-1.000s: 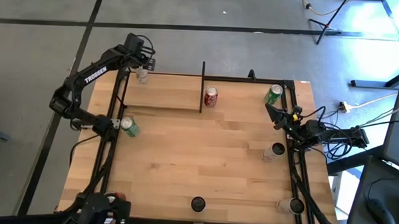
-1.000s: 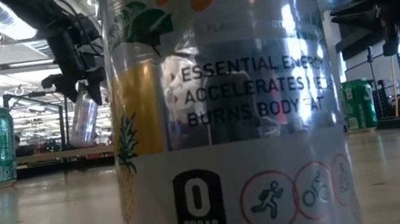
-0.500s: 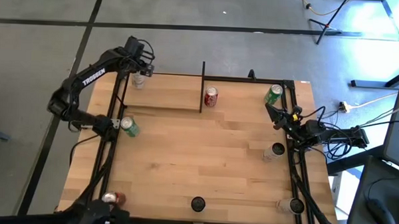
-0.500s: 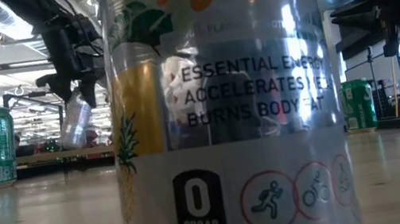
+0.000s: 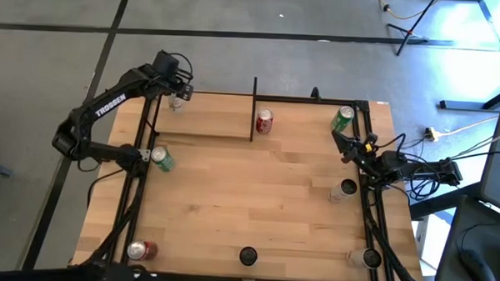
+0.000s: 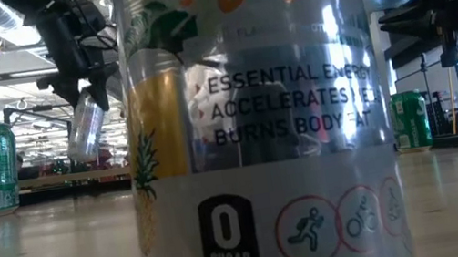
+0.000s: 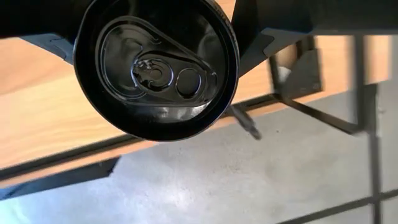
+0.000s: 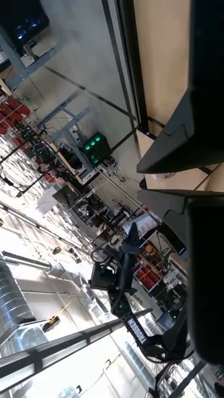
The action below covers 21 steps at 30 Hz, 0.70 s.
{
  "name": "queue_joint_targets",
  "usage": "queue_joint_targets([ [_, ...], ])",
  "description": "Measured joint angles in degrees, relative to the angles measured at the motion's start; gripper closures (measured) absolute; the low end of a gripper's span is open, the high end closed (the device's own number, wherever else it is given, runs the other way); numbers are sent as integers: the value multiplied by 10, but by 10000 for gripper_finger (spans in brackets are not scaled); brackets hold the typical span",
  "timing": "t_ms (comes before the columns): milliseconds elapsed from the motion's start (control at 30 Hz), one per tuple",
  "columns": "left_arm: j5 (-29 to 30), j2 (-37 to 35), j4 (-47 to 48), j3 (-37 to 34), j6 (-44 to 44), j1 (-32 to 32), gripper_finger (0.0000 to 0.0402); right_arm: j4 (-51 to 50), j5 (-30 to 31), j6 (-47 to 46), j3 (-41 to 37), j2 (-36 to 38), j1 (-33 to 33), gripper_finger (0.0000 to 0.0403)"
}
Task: Place canned beverage on shelf
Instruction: Put the top white-yellow soda can on the shelf
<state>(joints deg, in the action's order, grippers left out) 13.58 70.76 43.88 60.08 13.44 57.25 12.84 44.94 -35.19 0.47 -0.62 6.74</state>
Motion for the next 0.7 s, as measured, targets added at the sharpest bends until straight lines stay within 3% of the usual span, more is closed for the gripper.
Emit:
queue_joint_targets([
  [367,21,-9,-15,-40,11,0,169,2,-6,8,0,0,0,361],
  [700,19,-8,21,-40,-4,-4,110,6,-6,8,0,0,0,361],
])
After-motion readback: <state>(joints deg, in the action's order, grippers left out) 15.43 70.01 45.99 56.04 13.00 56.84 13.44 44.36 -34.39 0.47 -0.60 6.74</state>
